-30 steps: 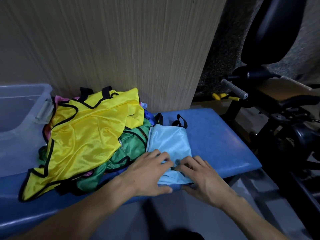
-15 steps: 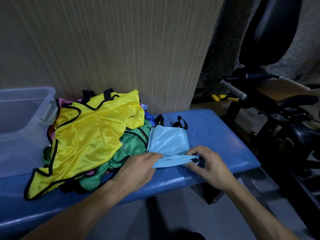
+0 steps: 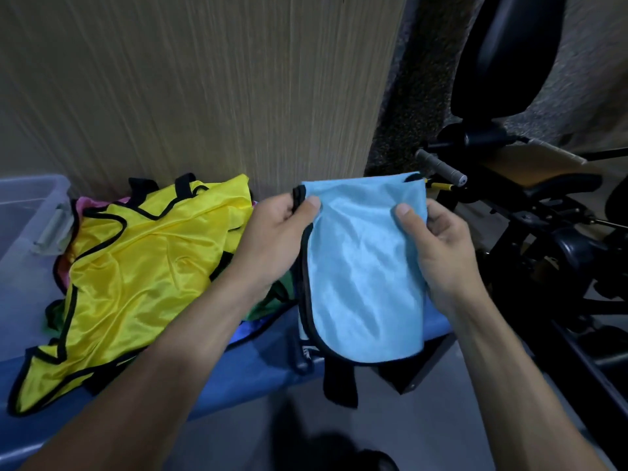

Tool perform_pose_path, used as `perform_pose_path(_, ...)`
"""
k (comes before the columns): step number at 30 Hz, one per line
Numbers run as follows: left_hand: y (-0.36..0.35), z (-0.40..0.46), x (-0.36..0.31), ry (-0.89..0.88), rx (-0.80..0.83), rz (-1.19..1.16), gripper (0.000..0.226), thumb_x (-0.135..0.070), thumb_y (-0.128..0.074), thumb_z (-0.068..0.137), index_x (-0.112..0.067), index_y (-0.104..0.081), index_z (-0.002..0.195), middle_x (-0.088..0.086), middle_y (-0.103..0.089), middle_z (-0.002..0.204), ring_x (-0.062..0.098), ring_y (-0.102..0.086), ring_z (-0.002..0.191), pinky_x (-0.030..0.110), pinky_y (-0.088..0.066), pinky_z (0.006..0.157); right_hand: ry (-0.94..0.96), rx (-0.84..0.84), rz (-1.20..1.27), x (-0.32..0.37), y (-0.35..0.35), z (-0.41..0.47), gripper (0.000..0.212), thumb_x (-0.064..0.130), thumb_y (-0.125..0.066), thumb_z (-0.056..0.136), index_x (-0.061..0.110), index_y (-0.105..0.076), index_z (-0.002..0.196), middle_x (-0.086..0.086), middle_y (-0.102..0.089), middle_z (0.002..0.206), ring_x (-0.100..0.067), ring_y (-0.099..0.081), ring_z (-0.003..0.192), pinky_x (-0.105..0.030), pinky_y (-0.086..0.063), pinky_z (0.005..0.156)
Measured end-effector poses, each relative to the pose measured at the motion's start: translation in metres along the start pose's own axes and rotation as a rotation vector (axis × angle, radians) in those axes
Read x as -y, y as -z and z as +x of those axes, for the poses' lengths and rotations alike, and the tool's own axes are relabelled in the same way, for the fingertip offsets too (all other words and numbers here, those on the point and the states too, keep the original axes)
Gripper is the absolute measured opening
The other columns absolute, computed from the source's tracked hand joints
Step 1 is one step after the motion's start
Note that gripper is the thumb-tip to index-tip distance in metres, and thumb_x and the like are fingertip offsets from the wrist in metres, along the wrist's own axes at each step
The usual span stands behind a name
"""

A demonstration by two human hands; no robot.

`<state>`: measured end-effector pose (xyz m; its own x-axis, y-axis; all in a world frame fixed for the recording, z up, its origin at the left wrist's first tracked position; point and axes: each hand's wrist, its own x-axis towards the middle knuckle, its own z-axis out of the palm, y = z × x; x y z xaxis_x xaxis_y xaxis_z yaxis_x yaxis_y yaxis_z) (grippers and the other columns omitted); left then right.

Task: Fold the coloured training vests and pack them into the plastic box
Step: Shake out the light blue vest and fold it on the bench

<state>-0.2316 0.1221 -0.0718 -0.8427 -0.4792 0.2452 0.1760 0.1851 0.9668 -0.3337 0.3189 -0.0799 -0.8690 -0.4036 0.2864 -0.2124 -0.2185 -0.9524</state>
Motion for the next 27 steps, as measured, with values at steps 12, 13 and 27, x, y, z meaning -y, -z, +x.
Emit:
perform_pose_path(12, -0.017, 0.043, 0.121, 0.315, 0.095, 0.535, 0.027, -0.008, -0.067, 0.087, -0.015, -0.062, 0.113, 0.004, -0.071, 0.102, 0.025, -0.067, 0.096, 0.033, -0.053, 0.086, -0.327, 0.133, -0.590, -0.102, 0.015, 0.015, 0.065, 0.003, -0.075, 0.086, 0.026, -0.049, 0.141, 0.014, -0.061, 0.098, -0.014, -0.068, 0.092, -0.033, -0.058, 0.085)
perform_pose_path(13, -0.017, 0.045, 0.118, 0.279, 0.042, 0.565, 0.033, -0.010, -0.065, 0.090, -0.014, -0.060, 0.122, 0.006, -0.070, 0.108, 0.026, -0.066, 0.100, 0.031, -0.051, 0.085, -0.280, 0.130, -0.645, -0.104, 0.015, 0.017, 0.064, 0.006, -0.074, 0.087, 0.025, -0.050, 0.143, 0.014, -0.061, 0.100, -0.017, -0.067, 0.096, -0.040, -0.056, 0.092)
perform_pose_path(27, -0.016, 0.002, 0.075, -0.325, 0.487, 0.811, 0.031, -0.036, -0.049, 0.104, -0.021, -0.063, 0.127, -0.004, -0.061, 0.129, 0.017, -0.056, 0.118, 0.041, -0.044, 0.102, 0.084, 0.590, -0.857, -0.058, 0.044, -0.027, 0.015, 0.027, -0.076, 0.091, 0.029, -0.072, 0.106, 0.012, -0.060, 0.114, -0.007, -0.063, 0.104, -0.013, -0.046, 0.087)
